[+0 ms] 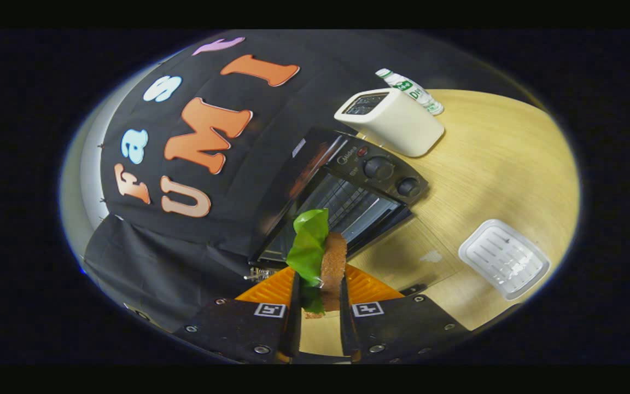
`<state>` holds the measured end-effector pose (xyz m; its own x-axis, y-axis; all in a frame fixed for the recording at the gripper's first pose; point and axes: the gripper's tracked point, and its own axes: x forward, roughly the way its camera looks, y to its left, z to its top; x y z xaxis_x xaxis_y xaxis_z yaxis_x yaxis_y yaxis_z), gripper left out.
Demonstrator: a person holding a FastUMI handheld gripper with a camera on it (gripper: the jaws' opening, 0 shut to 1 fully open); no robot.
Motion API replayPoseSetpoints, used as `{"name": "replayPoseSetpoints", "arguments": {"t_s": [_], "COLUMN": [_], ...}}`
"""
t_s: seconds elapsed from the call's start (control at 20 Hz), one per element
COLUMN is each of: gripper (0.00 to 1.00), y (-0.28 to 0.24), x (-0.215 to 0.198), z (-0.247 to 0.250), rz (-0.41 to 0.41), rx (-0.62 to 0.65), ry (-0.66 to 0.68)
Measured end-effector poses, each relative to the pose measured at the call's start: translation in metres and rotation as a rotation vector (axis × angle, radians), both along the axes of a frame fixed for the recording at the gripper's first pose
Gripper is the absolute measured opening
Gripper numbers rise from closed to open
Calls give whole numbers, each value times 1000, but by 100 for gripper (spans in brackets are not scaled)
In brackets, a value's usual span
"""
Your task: Open the toaster oven, put the food inside, and close the toaster oven door.
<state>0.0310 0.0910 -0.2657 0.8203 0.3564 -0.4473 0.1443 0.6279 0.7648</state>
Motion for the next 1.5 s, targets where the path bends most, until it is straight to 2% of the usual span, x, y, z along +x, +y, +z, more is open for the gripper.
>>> {"name": "replayPoseSetpoints", "arguments": {"t_s": [0.3,0.45,0.6,0.8,1.0,1.2,1.25,1.3,1.4,1.45,1.5], "gripper": [30,30,30,30,31,43,51,55,69,83,87], "y": [15,14,21,28,31,33,31,33,36,36,36], "x": [51,76,98,113,121,122,119,119,118,117,113], "z": [-25,-38,-40,-48,-50,-59,-63,-65,-71,-74,-73], "rz": [-180,-263,-323,-377,-465,-499,-500,-492,-484,-480,-472], "rx": [109,111,167,187,190,114,87,83,88,83,73], "ry": [-42,-39,-42,-19,6,72,91,98,130,145,145]}}
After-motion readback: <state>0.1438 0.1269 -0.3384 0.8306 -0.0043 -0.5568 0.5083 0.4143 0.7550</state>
